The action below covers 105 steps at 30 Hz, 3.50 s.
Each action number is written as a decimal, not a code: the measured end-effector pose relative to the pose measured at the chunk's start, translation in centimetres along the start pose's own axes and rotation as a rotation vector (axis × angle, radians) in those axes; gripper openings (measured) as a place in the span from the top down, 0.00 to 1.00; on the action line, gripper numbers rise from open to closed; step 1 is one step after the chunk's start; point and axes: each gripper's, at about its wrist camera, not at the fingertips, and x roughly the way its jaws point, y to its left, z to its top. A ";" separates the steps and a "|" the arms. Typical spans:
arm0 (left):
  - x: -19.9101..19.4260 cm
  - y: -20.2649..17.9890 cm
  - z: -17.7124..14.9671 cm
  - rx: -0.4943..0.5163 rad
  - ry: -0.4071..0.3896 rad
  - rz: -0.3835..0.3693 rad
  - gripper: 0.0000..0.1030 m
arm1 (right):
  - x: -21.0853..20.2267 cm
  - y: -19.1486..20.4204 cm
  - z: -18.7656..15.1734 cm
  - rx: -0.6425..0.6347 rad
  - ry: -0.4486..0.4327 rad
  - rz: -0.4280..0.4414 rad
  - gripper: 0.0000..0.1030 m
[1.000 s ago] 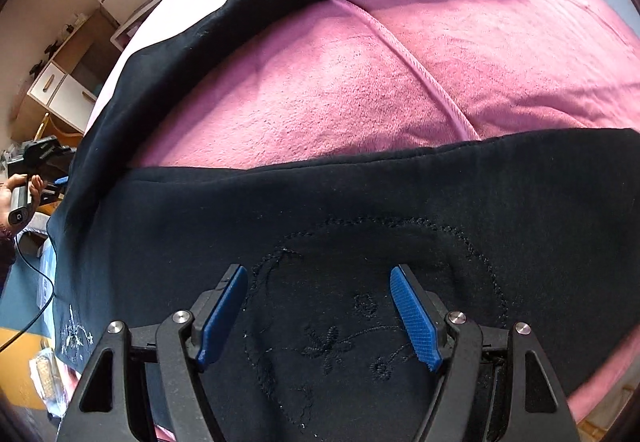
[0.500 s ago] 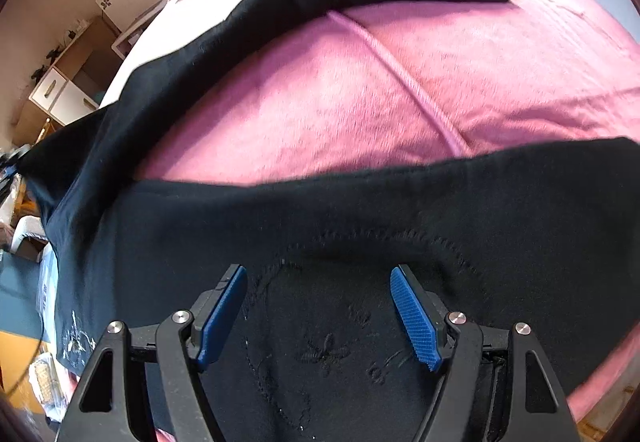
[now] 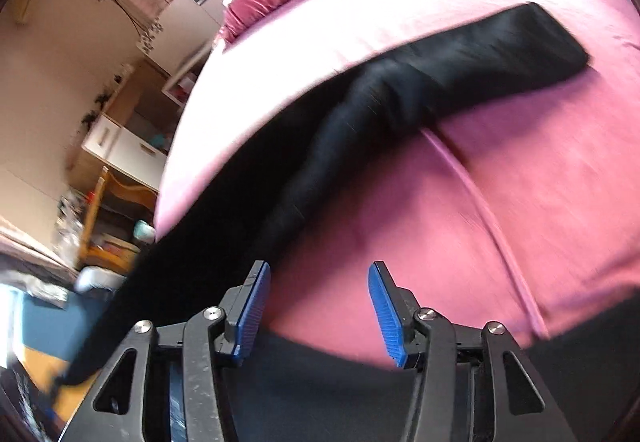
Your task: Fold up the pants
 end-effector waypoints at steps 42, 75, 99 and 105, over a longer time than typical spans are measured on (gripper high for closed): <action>-2.7 11.2 2.3 -0.249 -0.052 0.276 0.89 | -7.2 -1.0 -16.2 -0.042 0.048 0.121 0.92; -3.7 16.1 -11.2 -0.789 0.083 0.297 0.93 | -3.5 -2.2 -20.3 -0.021 0.106 -0.005 0.93; -4.5 14.8 -10.6 -0.571 0.101 0.387 0.95 | -5.7 -4.7 -21.2 0.150 0.056 0.009 0.47; -4.5 14.9 -10.7 -0.576 0.098 0.377 0.95 | -1.8 -3.0 -19.4 0.119 0.090 -0.132 0.90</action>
